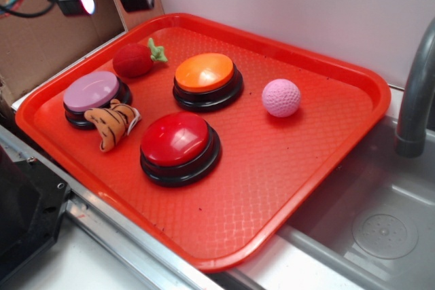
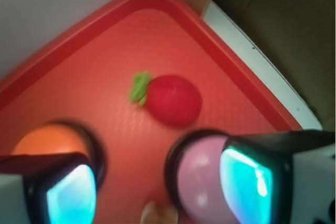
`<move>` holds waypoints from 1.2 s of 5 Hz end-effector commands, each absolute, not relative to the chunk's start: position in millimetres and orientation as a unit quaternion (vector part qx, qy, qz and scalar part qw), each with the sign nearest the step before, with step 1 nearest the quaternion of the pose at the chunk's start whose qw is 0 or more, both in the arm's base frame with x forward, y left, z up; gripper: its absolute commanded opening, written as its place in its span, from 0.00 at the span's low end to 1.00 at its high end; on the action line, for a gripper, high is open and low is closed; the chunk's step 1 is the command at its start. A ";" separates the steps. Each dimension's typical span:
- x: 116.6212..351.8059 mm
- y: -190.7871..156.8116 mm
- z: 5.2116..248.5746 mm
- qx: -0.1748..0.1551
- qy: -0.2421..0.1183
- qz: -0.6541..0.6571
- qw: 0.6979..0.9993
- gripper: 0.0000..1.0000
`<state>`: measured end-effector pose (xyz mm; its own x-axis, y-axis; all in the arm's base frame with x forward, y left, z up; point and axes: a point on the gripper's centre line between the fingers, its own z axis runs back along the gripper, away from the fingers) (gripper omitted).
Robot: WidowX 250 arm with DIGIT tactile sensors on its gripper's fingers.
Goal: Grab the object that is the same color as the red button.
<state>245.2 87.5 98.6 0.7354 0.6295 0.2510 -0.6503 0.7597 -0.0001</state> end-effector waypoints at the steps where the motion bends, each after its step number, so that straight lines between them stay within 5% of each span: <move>1: 254.7 117.0 64.5 0.058 -0.134 0.413 0.899 1.00; 4: 257.5 128.2 21.5 0.057 -0.120 0.426 0.895 1.00; 5: 260.0 131.3 23.8 0.063 -0.129 0.422 0.895 0.15; 6: 263.8 135.2 25.8 0.058 -0.138 0.420 0.895 0.01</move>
